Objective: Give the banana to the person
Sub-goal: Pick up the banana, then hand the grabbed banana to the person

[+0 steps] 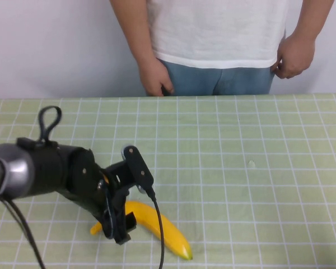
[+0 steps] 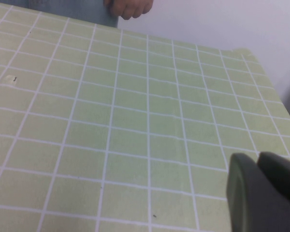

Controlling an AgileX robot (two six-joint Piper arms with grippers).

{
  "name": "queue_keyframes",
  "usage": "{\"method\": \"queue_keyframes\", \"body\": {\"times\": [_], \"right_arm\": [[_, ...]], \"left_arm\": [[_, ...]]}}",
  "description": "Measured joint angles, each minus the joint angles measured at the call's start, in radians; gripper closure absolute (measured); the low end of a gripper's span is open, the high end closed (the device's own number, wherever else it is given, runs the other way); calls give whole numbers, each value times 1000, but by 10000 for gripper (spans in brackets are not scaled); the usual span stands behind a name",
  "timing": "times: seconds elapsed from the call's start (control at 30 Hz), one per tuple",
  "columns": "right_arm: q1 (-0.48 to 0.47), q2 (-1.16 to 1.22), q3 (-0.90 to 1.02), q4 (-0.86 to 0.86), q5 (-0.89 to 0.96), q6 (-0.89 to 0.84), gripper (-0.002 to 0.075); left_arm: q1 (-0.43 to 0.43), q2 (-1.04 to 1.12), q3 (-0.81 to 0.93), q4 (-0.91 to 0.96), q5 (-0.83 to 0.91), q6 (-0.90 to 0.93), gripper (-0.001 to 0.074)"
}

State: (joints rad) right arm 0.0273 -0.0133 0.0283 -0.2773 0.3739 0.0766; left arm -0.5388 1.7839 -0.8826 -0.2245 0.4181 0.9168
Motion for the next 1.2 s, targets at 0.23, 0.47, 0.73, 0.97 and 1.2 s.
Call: {"method": "queue_keyframes", "body": {"times": [0.23, 0.47, 0.73, 0.97, 1.2], "right_arm": [[0, 0, 0, 0, 0, 0, 733], [0, 0, 0, 0, 0, 0, 733], [0, 0, 0, 0, 0, 0, 734], [0, 0, 0, 0, 0, 0, 734], [0, 0, 0, 0, 0, 0, 733]], "left_arm": [[0, 53, -8, 0, -3, -43, 366], [0, 13, -8, 0, 36, -89, 452], [0, -159, -8, 2, 139, -141, 452], [0, -357, -8, 2, 125, -255, 452], [0, -496, -106, 2, 118, -379, 452]]}}
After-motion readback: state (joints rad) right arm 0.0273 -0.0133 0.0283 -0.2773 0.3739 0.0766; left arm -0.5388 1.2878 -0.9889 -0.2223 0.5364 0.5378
